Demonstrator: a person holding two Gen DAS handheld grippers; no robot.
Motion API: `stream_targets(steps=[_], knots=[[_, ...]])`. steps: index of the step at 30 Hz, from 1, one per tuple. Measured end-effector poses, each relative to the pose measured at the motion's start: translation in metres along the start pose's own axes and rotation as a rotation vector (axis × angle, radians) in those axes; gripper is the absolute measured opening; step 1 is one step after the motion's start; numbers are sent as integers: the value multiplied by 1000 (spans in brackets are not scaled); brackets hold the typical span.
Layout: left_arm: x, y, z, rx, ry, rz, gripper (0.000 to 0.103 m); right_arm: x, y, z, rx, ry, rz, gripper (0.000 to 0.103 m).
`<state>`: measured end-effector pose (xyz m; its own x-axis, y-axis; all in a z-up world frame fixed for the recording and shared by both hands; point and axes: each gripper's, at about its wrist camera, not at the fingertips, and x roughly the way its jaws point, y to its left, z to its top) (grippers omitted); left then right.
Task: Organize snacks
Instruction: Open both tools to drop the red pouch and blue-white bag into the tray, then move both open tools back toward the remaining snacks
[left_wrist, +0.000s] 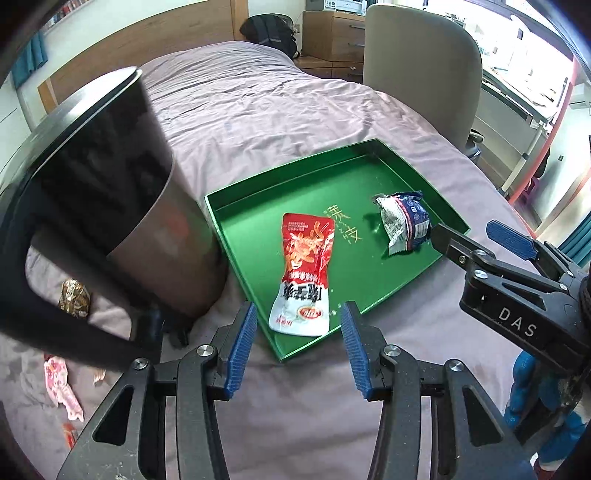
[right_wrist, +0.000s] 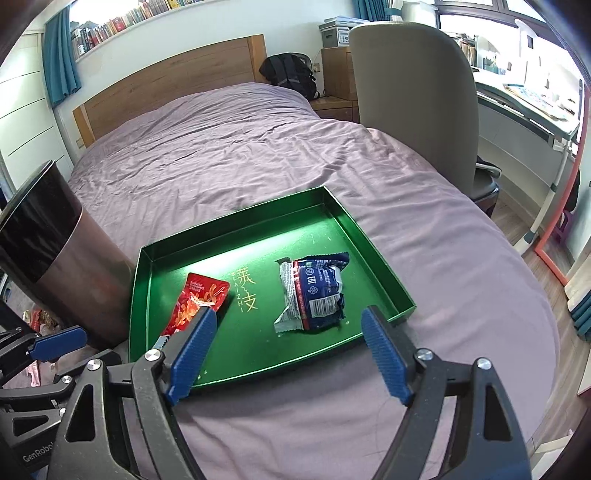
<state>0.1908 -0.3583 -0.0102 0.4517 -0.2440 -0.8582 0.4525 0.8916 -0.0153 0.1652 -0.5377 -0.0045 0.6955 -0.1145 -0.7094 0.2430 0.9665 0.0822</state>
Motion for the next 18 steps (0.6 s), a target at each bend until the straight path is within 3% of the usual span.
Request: stream_targets(steps=[4,13,18], knots=[[-18,21,-34,-35,16,-3,42,-22,25,-18,-59,6,20,103],[-38,93,-124,-89,72,86,42,-50,91,-76,-187,52,95,103],[-48,142,-158,-182,94,139,42,-58,114,-95,-199,76,123,103]])
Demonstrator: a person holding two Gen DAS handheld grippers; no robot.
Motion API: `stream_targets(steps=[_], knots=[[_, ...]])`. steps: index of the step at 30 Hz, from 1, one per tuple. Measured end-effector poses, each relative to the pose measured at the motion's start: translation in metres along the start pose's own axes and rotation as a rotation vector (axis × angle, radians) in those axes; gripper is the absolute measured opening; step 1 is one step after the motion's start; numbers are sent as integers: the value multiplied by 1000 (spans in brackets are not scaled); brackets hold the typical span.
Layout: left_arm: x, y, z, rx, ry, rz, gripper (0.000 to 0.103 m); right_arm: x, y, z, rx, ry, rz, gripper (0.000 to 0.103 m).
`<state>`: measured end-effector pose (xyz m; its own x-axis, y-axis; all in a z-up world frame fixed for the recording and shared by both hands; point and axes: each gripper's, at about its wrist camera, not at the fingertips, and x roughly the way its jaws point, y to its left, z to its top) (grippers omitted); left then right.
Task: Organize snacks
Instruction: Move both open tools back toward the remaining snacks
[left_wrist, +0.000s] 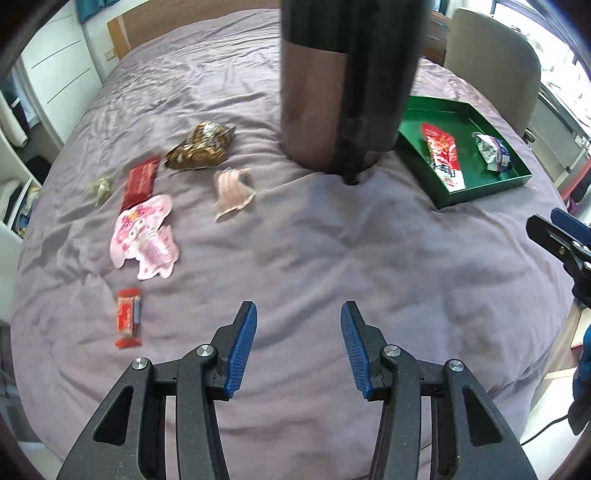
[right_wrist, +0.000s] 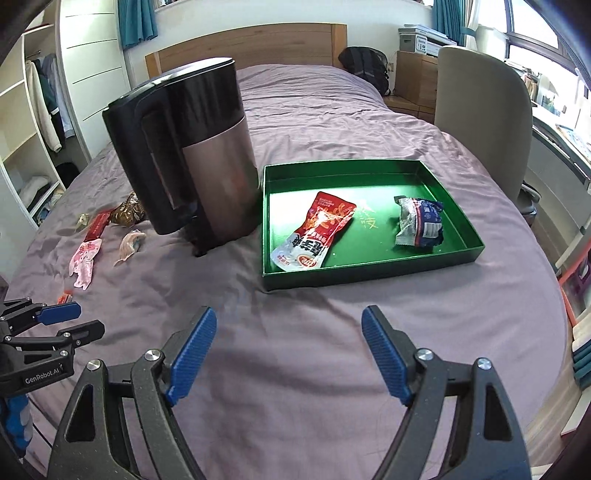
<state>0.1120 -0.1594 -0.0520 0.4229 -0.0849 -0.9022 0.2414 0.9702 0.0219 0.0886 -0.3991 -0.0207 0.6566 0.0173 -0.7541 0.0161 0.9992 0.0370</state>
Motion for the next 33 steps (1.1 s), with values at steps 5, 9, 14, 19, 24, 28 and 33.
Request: stream_targets(steps=[5,9,14,19,24,28,33], knots=[[-8,47,-20,-68,-21,65,42,-8,21,-5,-17,6,14,103],[-14,83,-34,-137,-28,90,42,-12,43,-6,-47,11,35,103],[-12,119,-53,-194,-26,120,42,-9,78,-8,-88,24,89,103],[-5,148,-65,-245,-31,86,42,1,120,-9,-144,45,156,103],[6,168,-66,-257,-38,34,42,18,156,-6,-187,74,204,103],[21,175,-61,-248,-21,-10,42,34,176,0,-211,97,222,103],[47,182,-49,-253,3,-12,42,56,201,10,-233,123,241,103]])
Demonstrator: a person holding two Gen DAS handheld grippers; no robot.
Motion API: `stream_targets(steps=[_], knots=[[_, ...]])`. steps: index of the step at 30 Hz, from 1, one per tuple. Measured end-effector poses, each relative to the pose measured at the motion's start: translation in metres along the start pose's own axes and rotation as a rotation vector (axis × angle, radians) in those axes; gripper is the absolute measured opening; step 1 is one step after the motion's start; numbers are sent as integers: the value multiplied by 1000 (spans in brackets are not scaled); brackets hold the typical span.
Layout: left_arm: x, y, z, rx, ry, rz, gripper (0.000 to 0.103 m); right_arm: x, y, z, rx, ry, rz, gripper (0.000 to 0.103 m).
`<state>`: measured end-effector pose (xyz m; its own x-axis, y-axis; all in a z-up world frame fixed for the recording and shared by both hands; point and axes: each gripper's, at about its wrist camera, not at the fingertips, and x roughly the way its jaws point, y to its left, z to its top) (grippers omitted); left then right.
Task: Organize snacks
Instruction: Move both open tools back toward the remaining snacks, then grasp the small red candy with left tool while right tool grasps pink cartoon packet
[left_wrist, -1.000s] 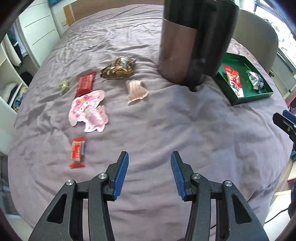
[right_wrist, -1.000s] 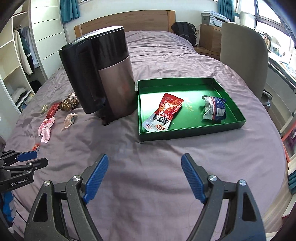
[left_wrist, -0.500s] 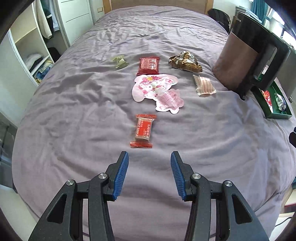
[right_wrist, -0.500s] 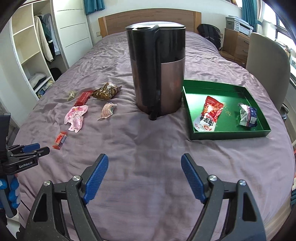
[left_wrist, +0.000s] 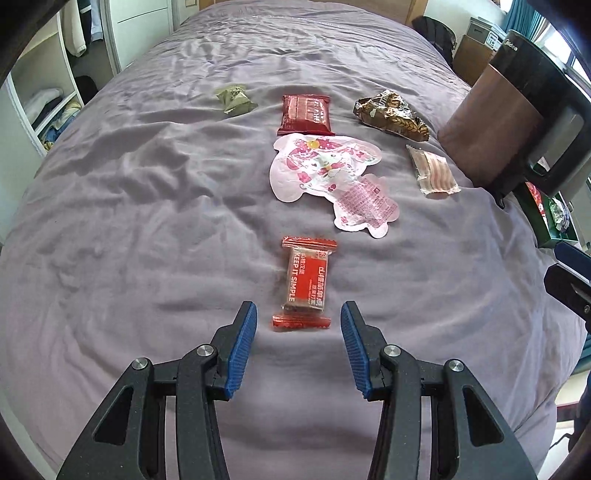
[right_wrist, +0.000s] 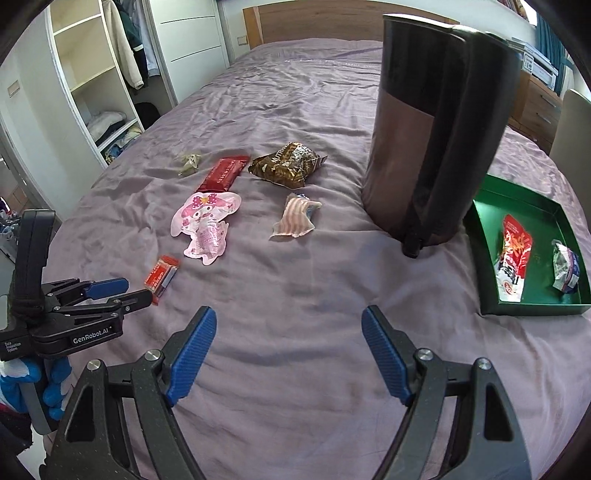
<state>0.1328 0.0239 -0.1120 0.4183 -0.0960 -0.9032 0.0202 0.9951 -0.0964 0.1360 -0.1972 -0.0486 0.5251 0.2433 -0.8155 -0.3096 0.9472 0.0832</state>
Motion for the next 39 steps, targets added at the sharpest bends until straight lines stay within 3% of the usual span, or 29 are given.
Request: stream_targets(steps=[12,27,35,39], knots=[[32,17,17,-5,31,-49,42,90,55,49,-72,72,66,103],[38,36,19,-15,50,-121,41,166,89,73,-200,166,67,103],[41,42,19,-37,55,-107,20,170,91,74,-211,152,66,103],[42,43,22,-35,54,-100,20,167,87,74,-189,143,85,102]])
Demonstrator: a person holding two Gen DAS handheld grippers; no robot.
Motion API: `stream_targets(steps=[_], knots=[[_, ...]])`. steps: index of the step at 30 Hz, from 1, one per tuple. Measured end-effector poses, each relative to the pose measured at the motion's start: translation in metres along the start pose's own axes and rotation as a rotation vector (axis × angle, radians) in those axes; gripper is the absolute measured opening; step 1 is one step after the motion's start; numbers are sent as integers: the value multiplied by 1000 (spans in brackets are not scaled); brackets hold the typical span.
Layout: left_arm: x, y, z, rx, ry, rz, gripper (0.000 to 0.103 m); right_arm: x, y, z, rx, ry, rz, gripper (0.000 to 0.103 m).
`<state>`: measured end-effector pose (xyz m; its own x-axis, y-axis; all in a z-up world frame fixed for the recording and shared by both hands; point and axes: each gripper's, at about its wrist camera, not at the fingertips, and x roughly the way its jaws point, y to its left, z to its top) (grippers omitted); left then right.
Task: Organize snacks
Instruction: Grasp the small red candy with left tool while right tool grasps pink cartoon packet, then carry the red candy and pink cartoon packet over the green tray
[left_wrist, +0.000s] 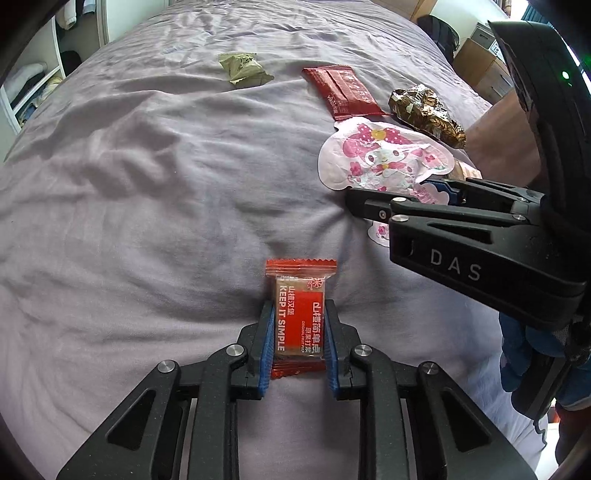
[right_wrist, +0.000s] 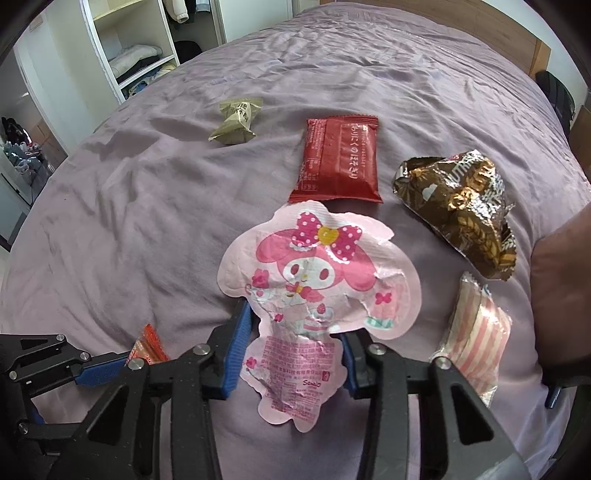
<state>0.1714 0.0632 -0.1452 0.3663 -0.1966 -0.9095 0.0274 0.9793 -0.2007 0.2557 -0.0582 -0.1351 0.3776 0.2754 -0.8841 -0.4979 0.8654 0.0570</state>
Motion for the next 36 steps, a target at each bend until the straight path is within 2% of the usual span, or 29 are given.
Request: stream_targets(steps=[3,9,12,13,25,36], knots=[[0,0,3,2,-3,8,20,-3,-6,-1,41,-14,28,92],[-5,-13,1,7,-11,41,19,-15,-12,-3,78,-52,73,82],[-9,-23,-3,-7,-16,46,19,-23,-13,-3,82,-70,94,68],[-10,-24,-4,-11,-18,47,19,-26,-13,-3,79,-75,95,56],[-33,-29,-15,-24,-41,62,19,-63,-6,-12,75,-115,112,54],[-65,-31,-21,-29,-79,62,19,-105,5,-39,66,-130,95,54]])
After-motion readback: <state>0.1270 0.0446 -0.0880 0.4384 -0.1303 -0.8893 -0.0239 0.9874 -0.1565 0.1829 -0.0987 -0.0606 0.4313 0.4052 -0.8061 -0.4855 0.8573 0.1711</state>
